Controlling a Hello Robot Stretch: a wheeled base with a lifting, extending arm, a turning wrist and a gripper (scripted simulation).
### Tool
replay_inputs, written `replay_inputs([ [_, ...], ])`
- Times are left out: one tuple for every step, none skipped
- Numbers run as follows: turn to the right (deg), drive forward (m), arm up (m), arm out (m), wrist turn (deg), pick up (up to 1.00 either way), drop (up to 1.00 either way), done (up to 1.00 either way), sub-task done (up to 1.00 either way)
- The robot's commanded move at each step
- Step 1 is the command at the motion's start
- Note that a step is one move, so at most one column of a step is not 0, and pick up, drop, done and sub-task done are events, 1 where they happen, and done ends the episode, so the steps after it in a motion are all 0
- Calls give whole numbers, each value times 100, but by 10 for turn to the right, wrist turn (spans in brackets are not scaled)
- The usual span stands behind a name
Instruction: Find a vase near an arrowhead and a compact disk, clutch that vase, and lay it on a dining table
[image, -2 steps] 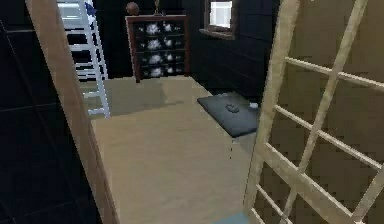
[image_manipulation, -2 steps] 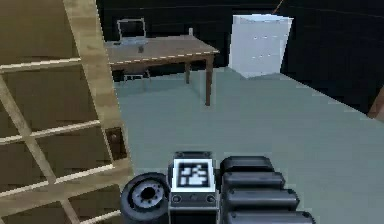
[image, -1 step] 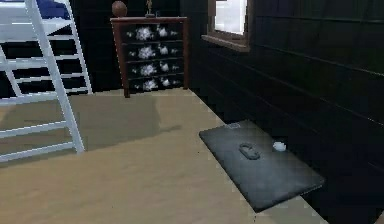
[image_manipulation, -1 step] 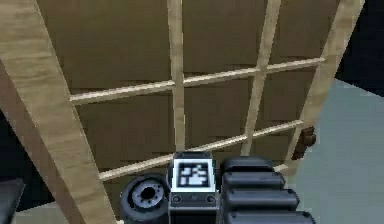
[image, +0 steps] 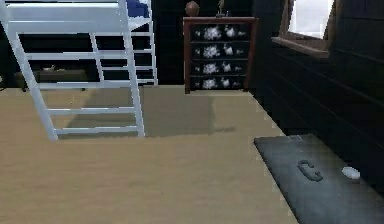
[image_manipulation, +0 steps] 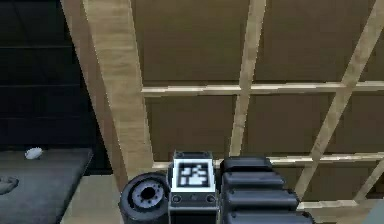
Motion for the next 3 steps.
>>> replay_inputs([
  [0,45,0,0,0,0,0,0,0],
  [-450,0,0,0,0,0,0,0,0],
  [-150,0,0,0,0,0,0,0,0],
])
